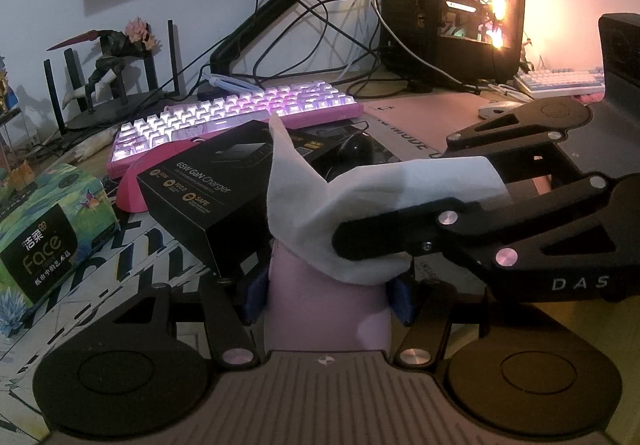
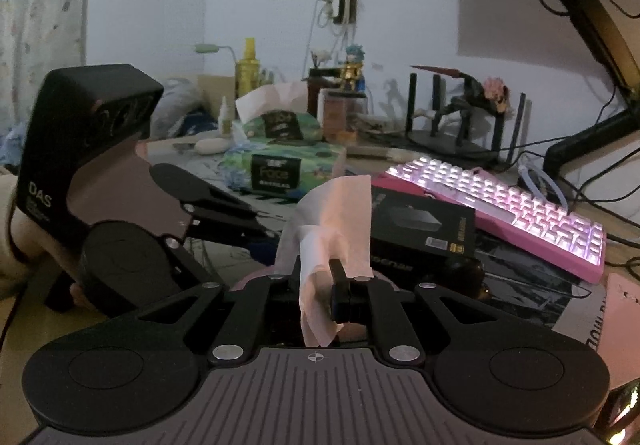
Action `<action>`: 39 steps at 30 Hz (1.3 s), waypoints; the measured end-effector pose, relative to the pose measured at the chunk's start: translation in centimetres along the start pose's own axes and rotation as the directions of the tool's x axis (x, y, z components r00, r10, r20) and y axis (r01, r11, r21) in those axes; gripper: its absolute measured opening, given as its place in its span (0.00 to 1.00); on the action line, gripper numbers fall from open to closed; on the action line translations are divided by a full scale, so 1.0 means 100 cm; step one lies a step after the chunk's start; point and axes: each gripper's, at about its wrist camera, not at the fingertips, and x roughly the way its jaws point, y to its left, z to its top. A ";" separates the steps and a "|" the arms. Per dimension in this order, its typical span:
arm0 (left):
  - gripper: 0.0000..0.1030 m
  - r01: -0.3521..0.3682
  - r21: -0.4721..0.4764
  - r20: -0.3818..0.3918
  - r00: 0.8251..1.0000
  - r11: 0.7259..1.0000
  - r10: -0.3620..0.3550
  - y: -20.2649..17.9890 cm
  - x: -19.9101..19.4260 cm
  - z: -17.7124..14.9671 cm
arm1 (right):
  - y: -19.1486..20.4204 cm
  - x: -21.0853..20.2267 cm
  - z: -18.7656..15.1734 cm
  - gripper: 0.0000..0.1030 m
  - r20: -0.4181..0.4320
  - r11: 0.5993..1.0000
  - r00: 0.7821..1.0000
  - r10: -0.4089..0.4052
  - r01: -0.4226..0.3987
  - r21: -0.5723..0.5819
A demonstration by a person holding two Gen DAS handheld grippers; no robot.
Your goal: Clean container
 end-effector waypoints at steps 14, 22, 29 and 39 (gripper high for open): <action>0.58 0.000 0.000 0.000 1.000 1.000 0.000 0.000 0.000 0.000 | -0.007 0.000 -0.001 0.13 -0.008 0.996 0.998 -0.068 0.068 0.050; 0.58 -0.001 0.000 0.000 1.000 1.000 0.001 0.000 0.000 0.000 | -0.009 0.004 -0.001 0.13 -0.018 0.994 0.995 -0.098 0.099 0.055; 0.58 -0.001 0.000 0.000 1.000 1.000 0.001 0.000 0.000 0.000 | -0.011 0.006 -0.001 0.13 -0.024 0.992 0.993 -0.115 0.116 0.057; 0.58 -0.001 0.001 0.000 1.000 1.000 0.001 0.000 0.000 0.000 | -0.005 0.003 0.000 0.13 -0.001 0.999 0.999 -0.043 0.043 0.006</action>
